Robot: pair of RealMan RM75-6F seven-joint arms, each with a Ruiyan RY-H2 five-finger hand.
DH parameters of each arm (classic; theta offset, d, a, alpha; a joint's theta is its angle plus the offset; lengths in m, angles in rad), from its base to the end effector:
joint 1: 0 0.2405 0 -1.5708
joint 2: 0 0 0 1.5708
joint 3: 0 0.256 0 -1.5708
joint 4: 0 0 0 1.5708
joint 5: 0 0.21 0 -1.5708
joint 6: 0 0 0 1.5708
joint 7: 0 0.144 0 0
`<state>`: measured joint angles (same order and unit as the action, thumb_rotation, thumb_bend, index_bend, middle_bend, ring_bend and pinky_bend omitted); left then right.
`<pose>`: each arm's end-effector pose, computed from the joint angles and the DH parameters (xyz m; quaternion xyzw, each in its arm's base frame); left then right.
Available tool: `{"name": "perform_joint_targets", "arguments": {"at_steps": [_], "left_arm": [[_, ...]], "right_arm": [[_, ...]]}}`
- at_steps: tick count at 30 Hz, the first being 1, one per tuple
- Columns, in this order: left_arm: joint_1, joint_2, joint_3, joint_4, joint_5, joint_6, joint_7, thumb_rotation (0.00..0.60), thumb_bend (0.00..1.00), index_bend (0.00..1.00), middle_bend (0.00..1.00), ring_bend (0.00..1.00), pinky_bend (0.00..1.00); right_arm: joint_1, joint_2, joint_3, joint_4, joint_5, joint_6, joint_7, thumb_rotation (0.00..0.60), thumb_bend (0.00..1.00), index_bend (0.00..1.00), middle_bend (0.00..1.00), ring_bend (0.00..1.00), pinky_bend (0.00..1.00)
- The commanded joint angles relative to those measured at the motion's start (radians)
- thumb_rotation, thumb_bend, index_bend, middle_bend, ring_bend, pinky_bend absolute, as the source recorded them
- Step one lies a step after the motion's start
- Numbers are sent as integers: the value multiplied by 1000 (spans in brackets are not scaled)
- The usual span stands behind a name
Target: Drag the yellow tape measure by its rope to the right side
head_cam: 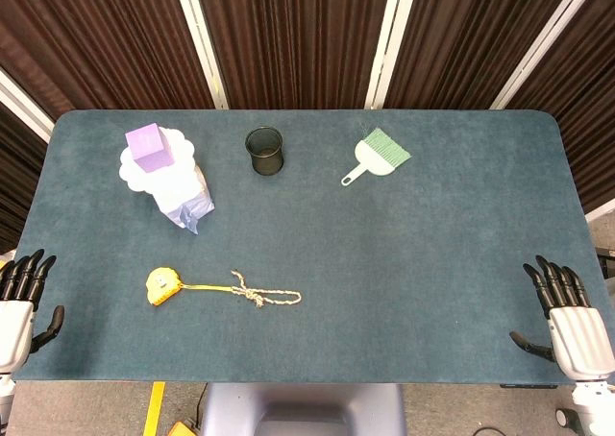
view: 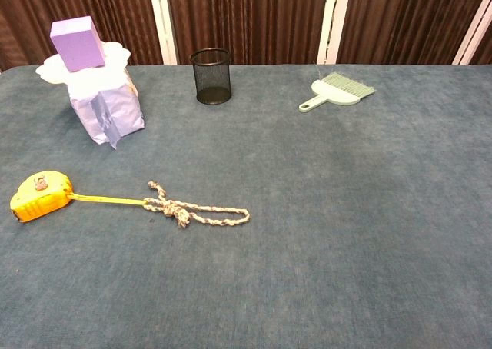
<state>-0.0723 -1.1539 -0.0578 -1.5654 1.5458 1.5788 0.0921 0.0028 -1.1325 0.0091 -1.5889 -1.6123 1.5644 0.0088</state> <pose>-0.3074 0.1784 0.1631 -0.6014 -0.3211 -0.3926 0.6173 -0.3114 -0.1467 0.1553 0.6039 -0.3775 0.3967 0.5791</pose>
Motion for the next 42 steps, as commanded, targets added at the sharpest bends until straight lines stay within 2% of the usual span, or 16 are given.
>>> {"name": "perform_joint_targets", "arguments": {"at_steps": [1, 15, 21, 24, 27, 32, 37, 42], "left_arm": [[2, 2, 3, -2, 9, 6, 0, 600, 465, 40, 0, 0, 72], [5, 3, 12, -15, 30, 15, 0, 600, 466, 40, 0, 0, 72], [11, 9, 13, -20, 34, 25, -8, 600, 467, 41, 0, 0, 72], [13, 10, 16, -18, 38, 26, -14, 600, 466, 42, 0, 0, 72], [13, 13, 19, -22, 41, 24, -16, 600, 466, 42, 0, 0, 72], [18, 17, 21, -27, 47, 33, -11, 600, 467, 41, 0, 0, 72], [23, 21, 15, -24, 39, 42, -23, 600, 466, 42, 0, 0, 72], [28, 28, 12, -23, 33, 47, -37, 600, 466, 41, 0, 0, 72]], "right_arm": [[-2, -1, -2, 0, -4, 4, -4, 600, 174, 151, 37, 10, 0], [9, -10, -11, 7, -9, -22, -15, 600, 174, 134, 37, 10, 0], [54, -17, -2, 29, -33, -64, 5, 600, 173, 174, 38, 10, 0], [111, -14, 19, 32, -46, -119, 0, 600, 173, 210, 38, 10, 0], [188, -3, 40, -10, -59, -207, -20, 600, 173, 239, 38, 10, 0], [345, -10, 87, -105, -55, -401, -84, 600, 173, 272, 38, 10, 0], [479, -84, 150, -148, 40, -571, -178, 600, 173, 278, 38, 10, 0], [567, -178, 181, -140, 135, -668, -257, 600, 174, 290, 38, 9, 0]]}}
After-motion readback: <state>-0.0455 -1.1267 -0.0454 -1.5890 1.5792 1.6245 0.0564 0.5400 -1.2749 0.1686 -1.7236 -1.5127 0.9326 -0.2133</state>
